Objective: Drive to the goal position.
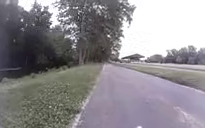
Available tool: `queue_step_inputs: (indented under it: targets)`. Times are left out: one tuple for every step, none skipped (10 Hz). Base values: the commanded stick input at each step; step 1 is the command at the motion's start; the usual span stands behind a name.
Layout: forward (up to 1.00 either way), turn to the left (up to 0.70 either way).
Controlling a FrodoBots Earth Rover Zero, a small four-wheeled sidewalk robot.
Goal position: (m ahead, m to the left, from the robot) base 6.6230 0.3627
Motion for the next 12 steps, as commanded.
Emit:
queue_step_inputs:
  targets:
    - [0.7, -0.01]
    - [0.7, -0.01]
    - [0.7, -0.01]
    - [0.7, -0.01]
    - [0.7, -0.01]
    - [0.7, -0.01]
    - [0.7, -0.01]
    - [0.7, -0.01]
    - [0.7, -0.01]
    - [0.7, -0.01]
    - [0.7, -0.01]
    - [0.7, -0.01]
